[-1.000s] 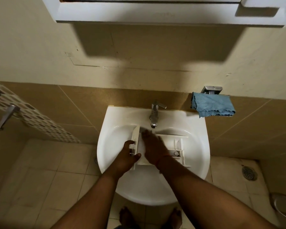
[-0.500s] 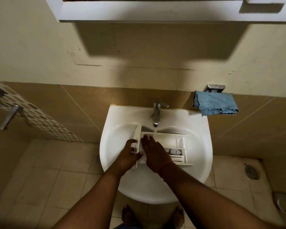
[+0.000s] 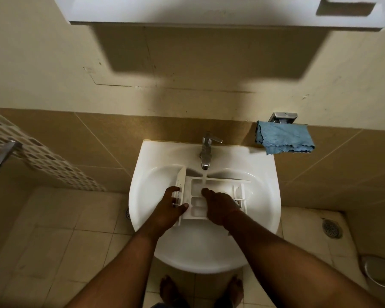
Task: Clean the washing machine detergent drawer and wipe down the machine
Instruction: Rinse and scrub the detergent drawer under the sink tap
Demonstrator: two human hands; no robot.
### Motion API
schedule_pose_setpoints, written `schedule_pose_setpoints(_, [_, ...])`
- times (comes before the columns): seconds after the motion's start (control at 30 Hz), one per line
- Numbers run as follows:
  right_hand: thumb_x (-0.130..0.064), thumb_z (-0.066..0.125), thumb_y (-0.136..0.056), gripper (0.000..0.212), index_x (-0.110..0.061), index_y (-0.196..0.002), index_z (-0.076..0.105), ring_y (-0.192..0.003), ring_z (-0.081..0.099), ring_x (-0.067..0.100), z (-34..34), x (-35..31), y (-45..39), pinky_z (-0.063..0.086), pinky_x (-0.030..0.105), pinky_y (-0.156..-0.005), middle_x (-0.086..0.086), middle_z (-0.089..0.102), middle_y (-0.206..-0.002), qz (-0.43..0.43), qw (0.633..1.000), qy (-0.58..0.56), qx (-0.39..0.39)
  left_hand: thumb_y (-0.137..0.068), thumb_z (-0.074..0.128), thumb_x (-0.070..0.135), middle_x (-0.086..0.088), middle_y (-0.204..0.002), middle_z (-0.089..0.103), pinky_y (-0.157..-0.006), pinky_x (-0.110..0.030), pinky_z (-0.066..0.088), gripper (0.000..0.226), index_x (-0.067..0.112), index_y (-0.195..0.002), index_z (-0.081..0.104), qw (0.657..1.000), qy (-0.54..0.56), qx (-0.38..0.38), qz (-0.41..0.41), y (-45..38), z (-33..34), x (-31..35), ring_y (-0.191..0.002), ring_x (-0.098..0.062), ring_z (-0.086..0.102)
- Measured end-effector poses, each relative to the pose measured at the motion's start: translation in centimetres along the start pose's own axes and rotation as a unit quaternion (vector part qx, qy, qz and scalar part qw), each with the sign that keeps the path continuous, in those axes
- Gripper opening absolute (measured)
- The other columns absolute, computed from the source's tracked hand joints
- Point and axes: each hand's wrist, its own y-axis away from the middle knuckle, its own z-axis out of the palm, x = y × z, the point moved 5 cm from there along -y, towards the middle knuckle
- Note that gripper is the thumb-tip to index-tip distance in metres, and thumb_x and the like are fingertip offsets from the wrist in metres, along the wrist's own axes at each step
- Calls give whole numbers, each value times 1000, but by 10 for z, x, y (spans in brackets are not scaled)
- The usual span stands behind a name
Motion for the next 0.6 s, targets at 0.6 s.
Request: schedule_pose_setpoints(0.6, [-25,53,-90,42,-7,-128,53,-119,52,33,-12,24,-16,45,31,-88,15,48,-135,92,990,-79,-78,-93,67,23,-6,-131,50,-76,-24,51,51,36,-132,36,1000,3,-8,-4,1,0,-1,-110,-21,56])
